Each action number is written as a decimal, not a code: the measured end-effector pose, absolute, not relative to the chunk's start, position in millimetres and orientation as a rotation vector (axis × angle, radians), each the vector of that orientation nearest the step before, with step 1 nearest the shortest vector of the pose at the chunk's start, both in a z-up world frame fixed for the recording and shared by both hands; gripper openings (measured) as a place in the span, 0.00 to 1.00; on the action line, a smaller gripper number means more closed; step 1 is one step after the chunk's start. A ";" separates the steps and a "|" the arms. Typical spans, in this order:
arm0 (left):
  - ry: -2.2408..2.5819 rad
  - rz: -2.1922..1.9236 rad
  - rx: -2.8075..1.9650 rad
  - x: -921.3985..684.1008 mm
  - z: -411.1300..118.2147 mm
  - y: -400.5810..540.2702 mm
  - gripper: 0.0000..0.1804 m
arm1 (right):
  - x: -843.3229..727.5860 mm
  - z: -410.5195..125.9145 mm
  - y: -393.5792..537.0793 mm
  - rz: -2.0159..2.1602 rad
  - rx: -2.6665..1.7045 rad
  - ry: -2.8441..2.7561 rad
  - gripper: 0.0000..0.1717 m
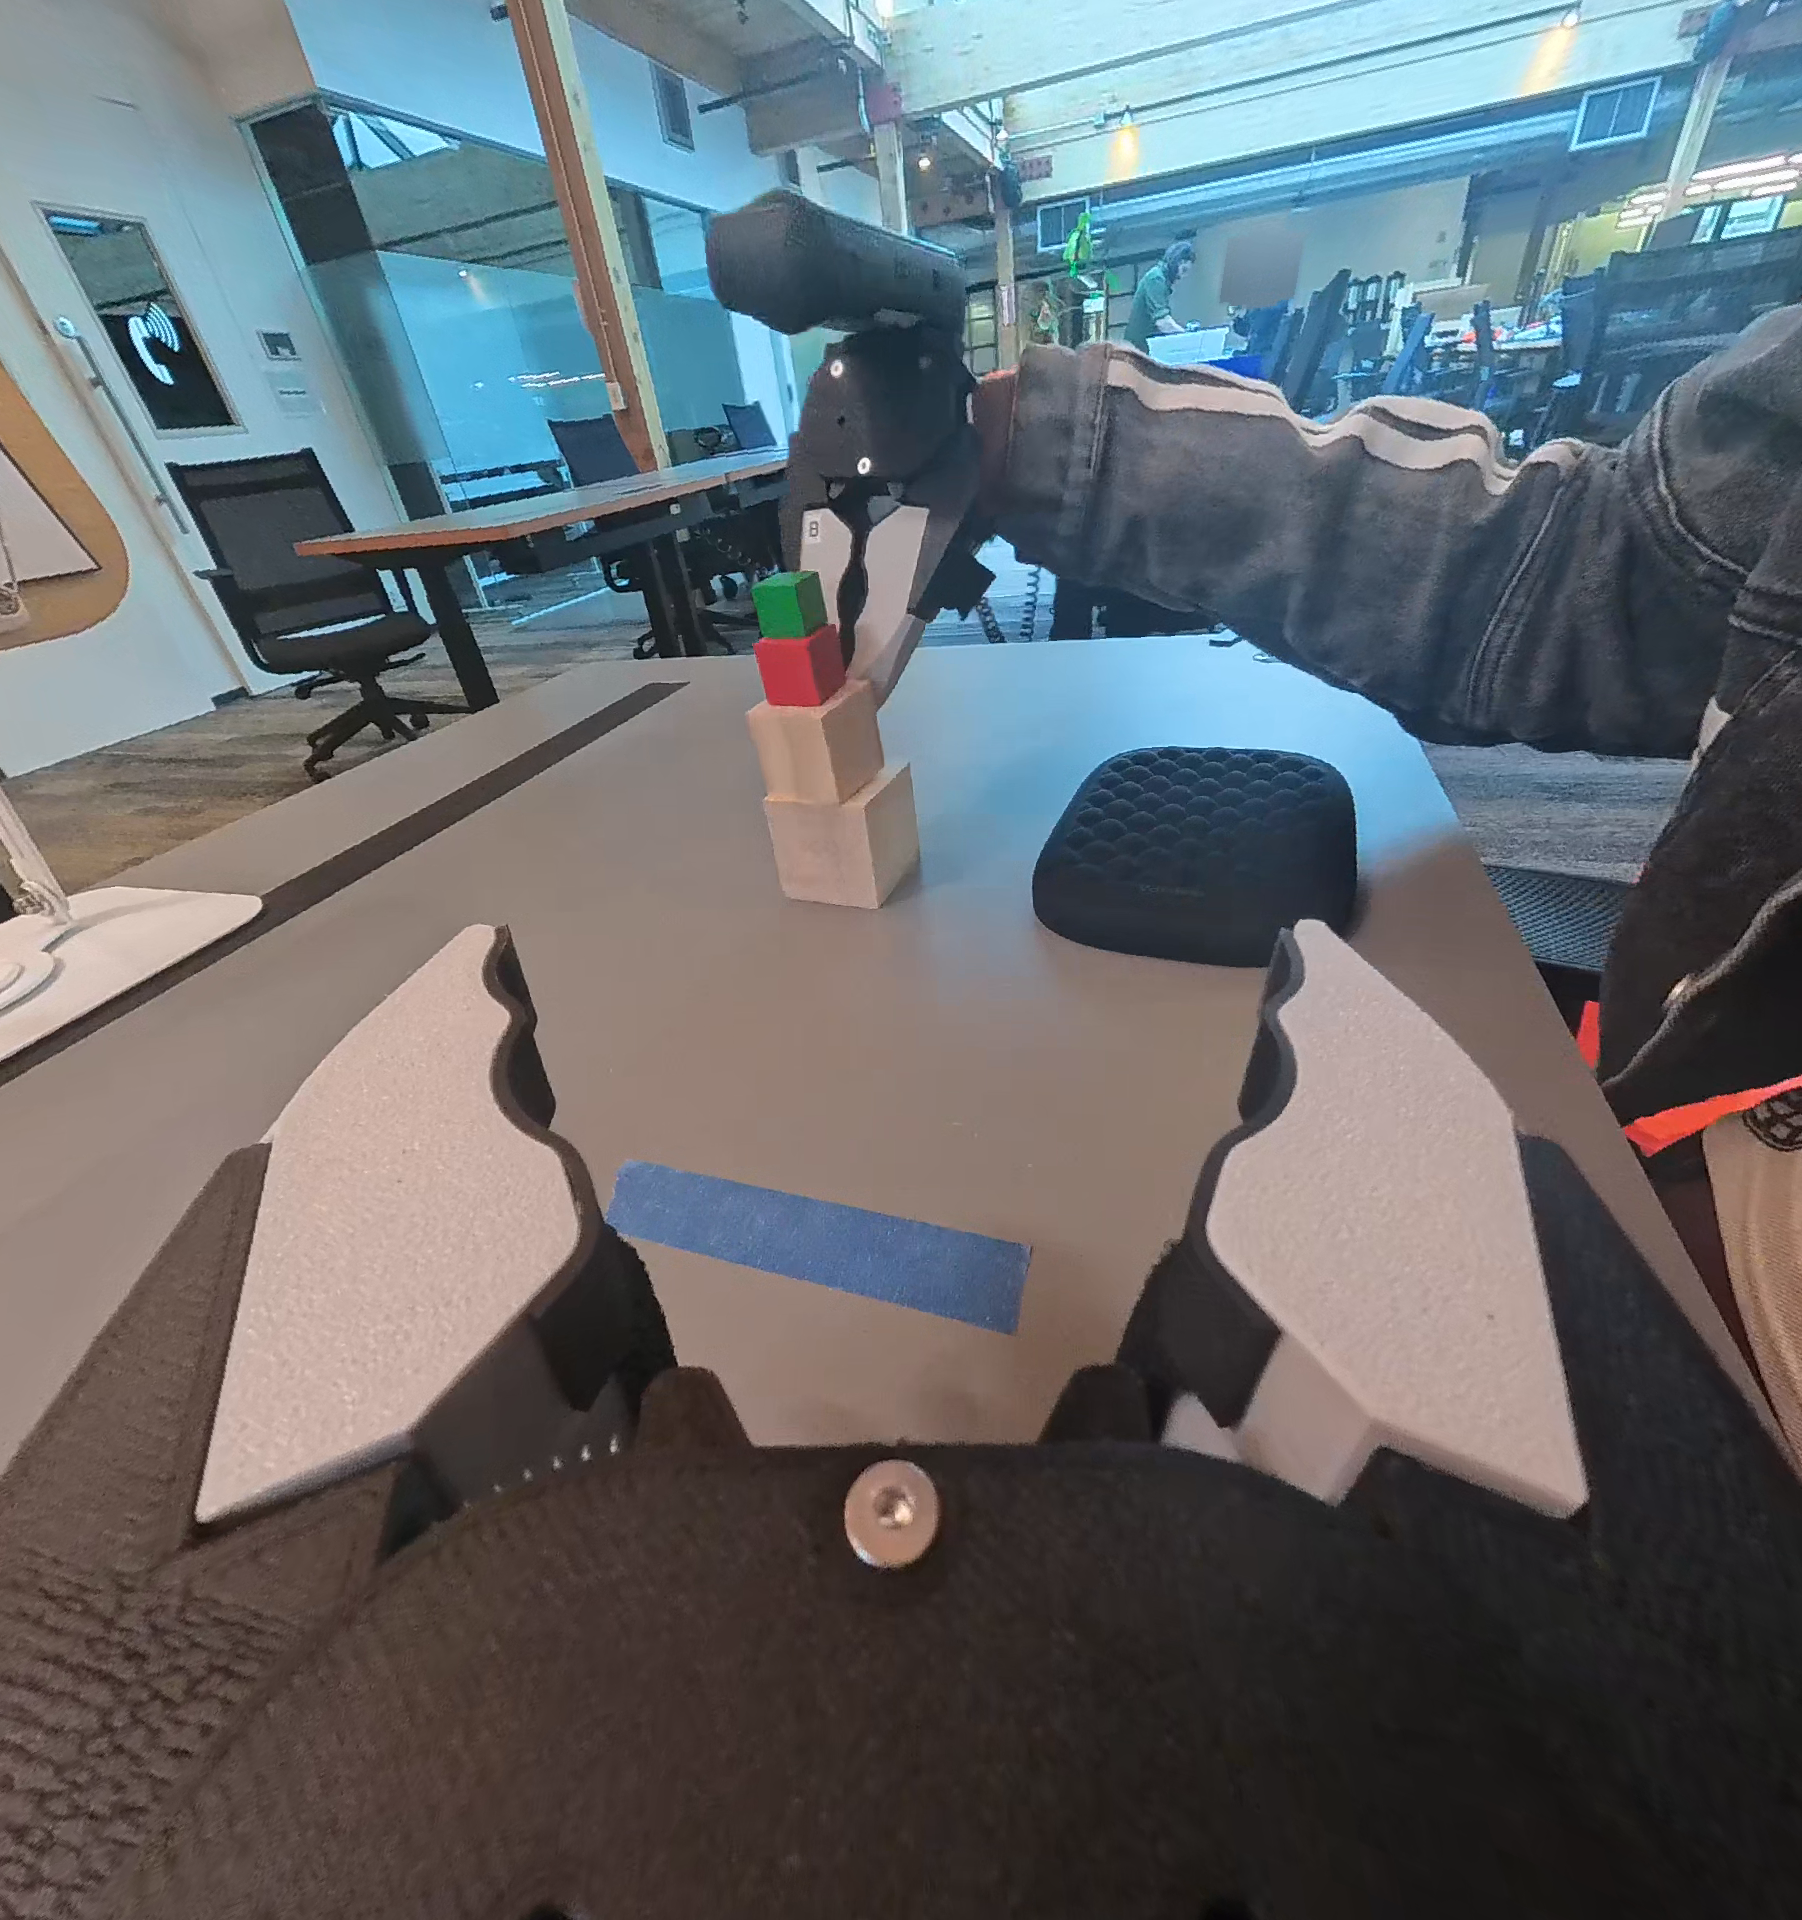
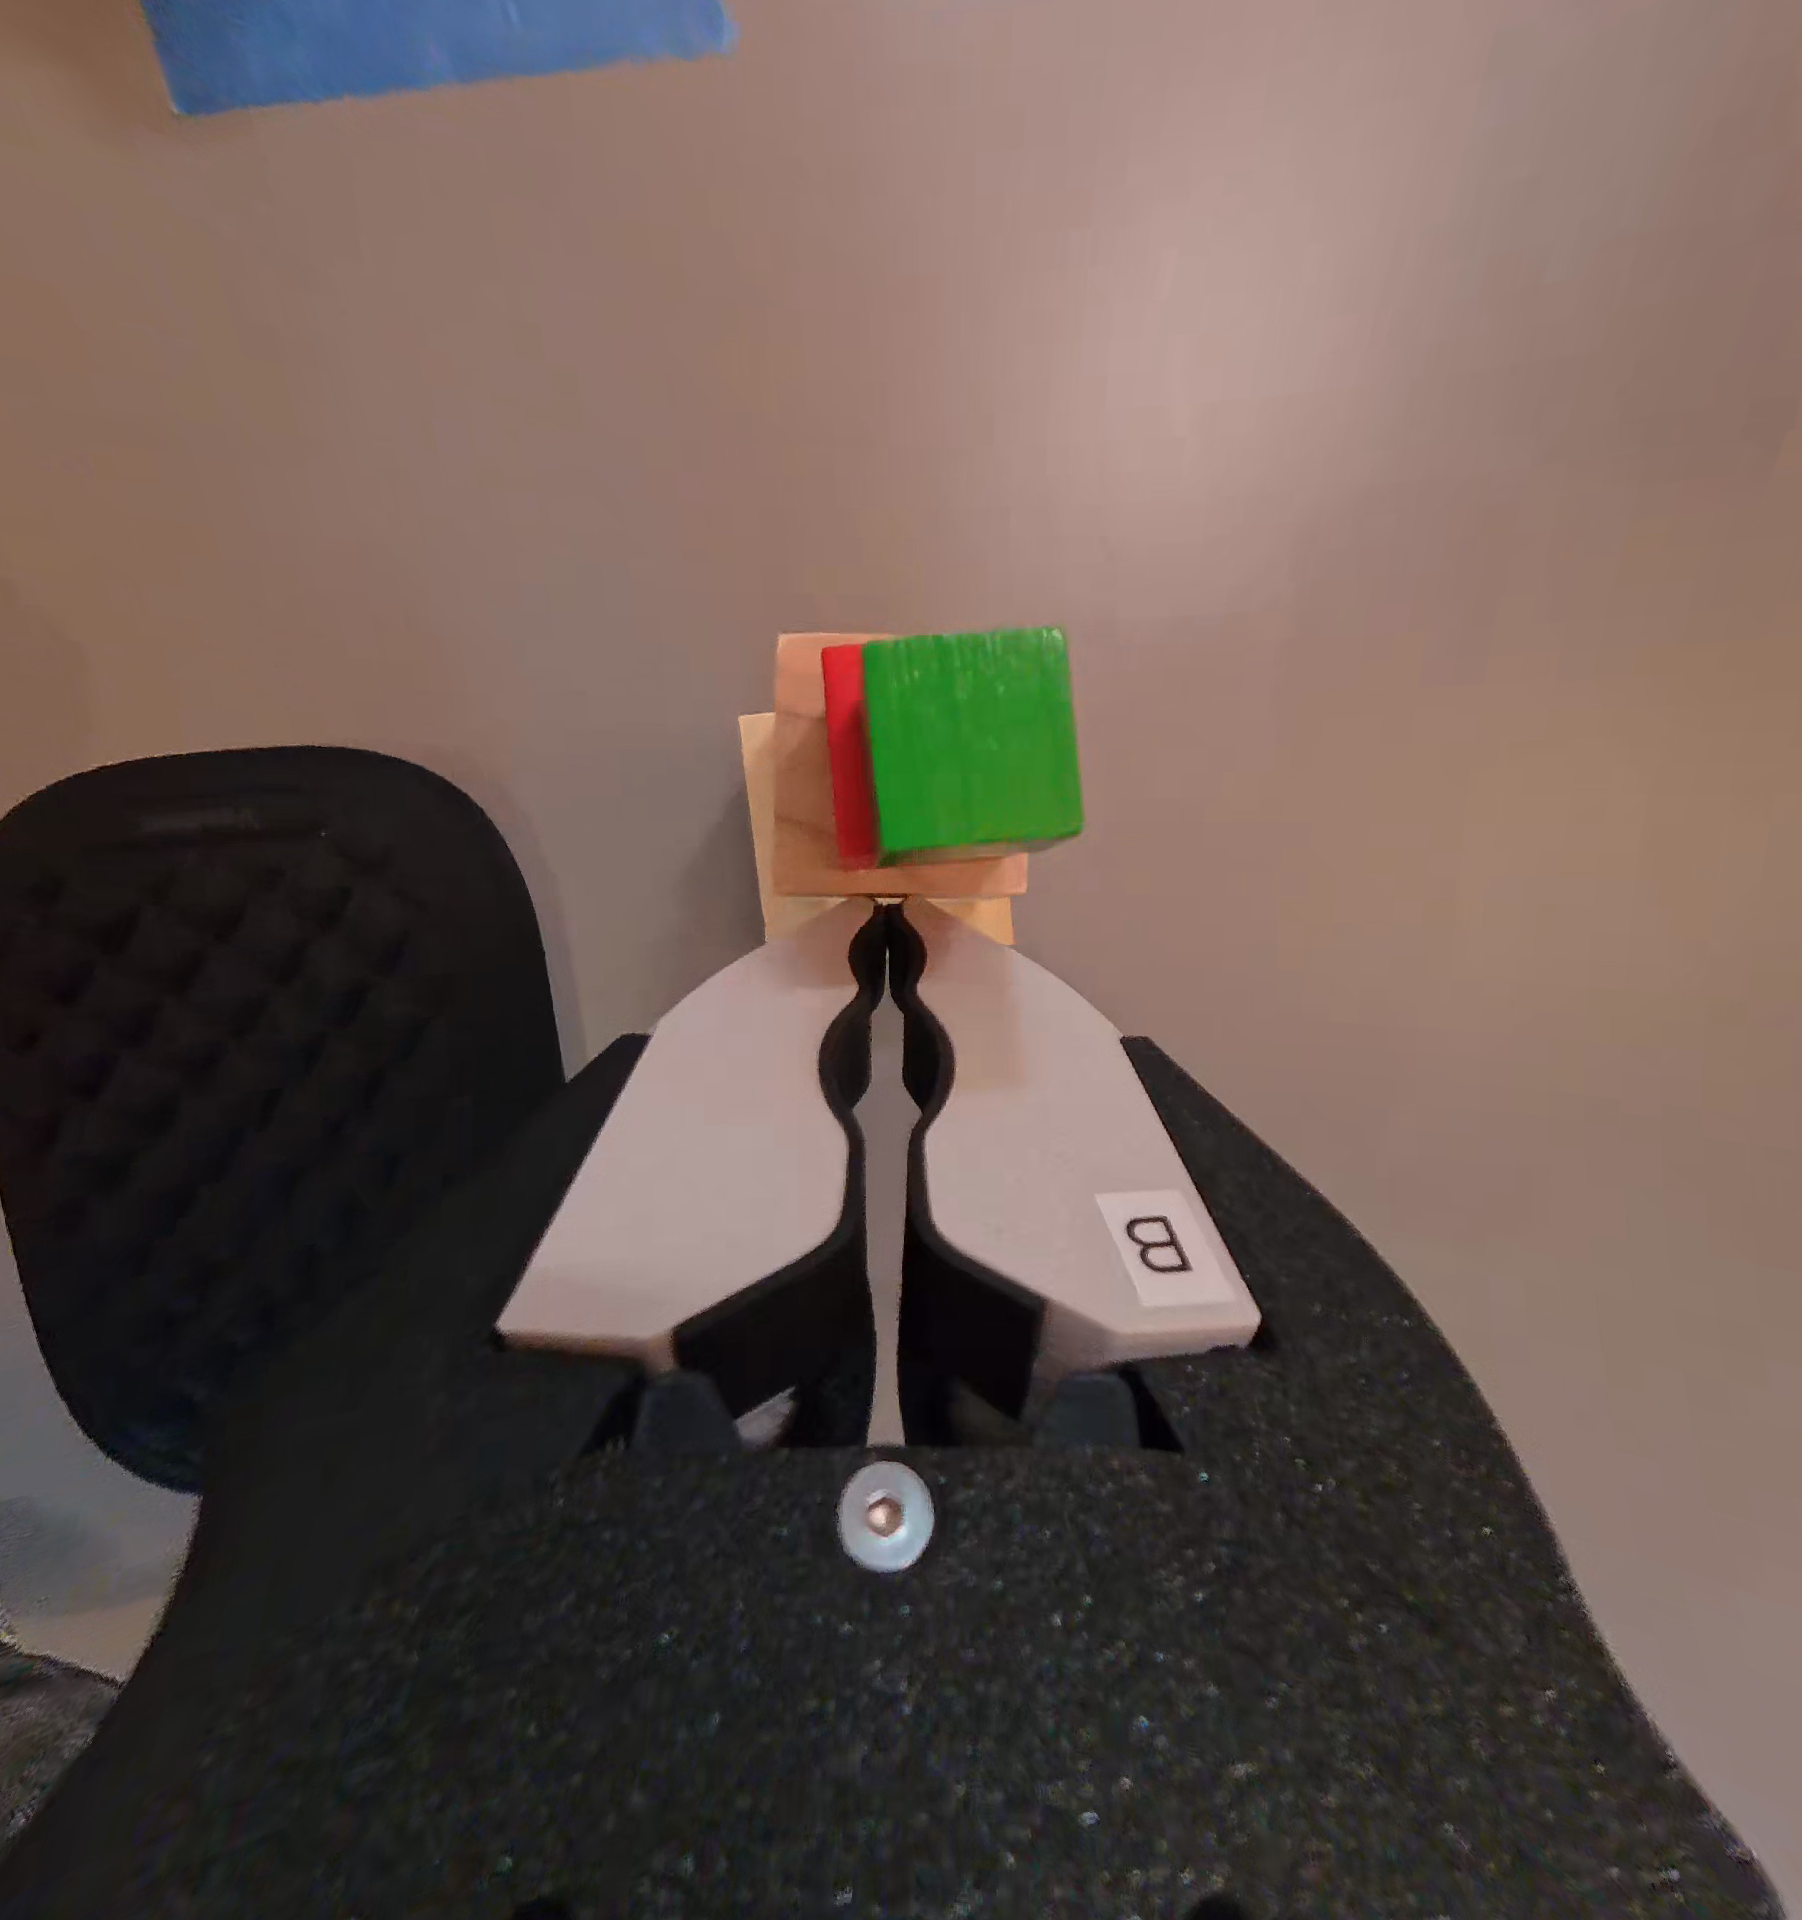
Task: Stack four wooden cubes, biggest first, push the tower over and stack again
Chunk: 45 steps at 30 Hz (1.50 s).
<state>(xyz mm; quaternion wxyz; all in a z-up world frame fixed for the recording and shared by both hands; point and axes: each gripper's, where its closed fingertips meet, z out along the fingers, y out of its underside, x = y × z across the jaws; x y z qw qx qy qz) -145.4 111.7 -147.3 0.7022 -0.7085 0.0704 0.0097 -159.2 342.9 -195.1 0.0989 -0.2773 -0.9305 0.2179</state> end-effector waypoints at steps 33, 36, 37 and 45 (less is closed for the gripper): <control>0.170 0.023 -1.584 -143.4 -148.6 111.9 0.72 | -182.9 -165.4 277.6 0.720 -0.576 -2.768 0.42; 0.171 0.024 -1.584 -143.5 -148.8 112.0 0.72 | -181.4 -176.5 284.2 0.615 -0.627 -2.796 0.50; 0.171 0.024 -1.584 -143.4 -148.8 112.0 0.72 | -180.5 -181.3 286.0 0.578 -0.634 -2.810 0.52; 0.169 0.024 -1.584 -143.8 -148.8 112.2 0.72 | -182.9 -215.6 292.0 0.406 -0.666 -2.910 0.53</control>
